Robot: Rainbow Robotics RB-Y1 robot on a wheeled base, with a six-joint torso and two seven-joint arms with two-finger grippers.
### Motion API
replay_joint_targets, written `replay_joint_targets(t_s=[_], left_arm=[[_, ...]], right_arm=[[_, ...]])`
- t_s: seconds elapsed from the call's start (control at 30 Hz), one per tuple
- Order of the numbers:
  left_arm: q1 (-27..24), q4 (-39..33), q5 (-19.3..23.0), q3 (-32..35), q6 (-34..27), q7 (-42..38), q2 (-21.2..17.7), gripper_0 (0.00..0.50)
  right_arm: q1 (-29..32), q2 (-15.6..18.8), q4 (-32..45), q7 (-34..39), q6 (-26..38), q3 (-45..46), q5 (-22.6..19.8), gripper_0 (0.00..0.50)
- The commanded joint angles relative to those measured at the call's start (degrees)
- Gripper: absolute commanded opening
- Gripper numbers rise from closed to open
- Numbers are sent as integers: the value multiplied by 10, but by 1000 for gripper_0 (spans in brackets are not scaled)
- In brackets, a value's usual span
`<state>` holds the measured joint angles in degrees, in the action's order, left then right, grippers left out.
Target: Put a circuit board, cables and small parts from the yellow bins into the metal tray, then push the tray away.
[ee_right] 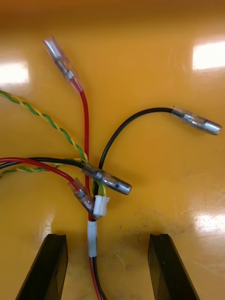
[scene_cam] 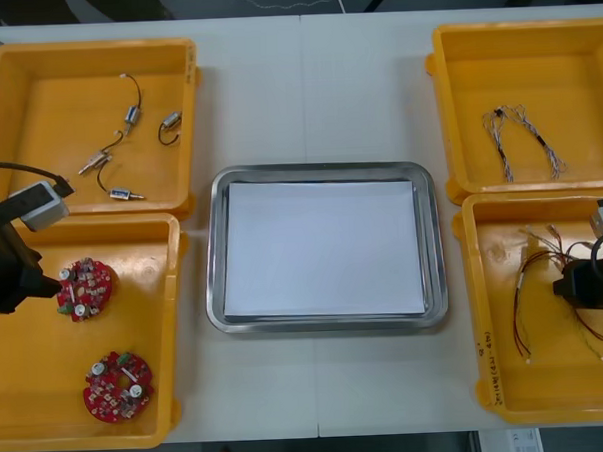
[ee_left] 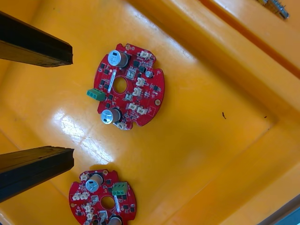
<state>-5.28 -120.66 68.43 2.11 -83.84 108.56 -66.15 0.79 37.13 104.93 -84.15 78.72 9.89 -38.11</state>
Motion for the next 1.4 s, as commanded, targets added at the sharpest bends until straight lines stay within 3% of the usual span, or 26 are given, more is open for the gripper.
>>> replay_joint_targets(t_s=[0.03, 0.27, 0.3, 0.37, 0.4, 0.43, 0.87, 1.4], left_arm=[[11, 9, 1, -36, 38, 42, -39, 500], [11, 45, 1, -76, 93, 108, -51, 500], [10, 47, 1, -80, 98, 115, -52, 500], [9, 54, -1, -89, 108, 122, -52, 500], [9, 54, -1, -89, 108, 122, -52, 500], [7, 55, -7, -98, 117, 124, -52, 500], [-7, 64, -26, -161, 170, 140, -52, 500], [-16, 84, -48, -191, 199, 154, -50, 500]], right_arm=[[11, -7, -2, -30, -8, -14, 6, 500], [17, -7, -2, -30, -8, -20, 7, 500], [18, -7, -2, -30, -8, -19, 7, 451], [18, -7, -2, -31, -8, -20, 7, 84], [18, -7, -2, -31, -8, -20, 7, 84], [18, -7, -3, -31, -8, -20, 7, 0], [17, -6, 14, -35, 5, -1, 9, 0], [6, -7, 143, -42, 184, 130, -7, 0]])
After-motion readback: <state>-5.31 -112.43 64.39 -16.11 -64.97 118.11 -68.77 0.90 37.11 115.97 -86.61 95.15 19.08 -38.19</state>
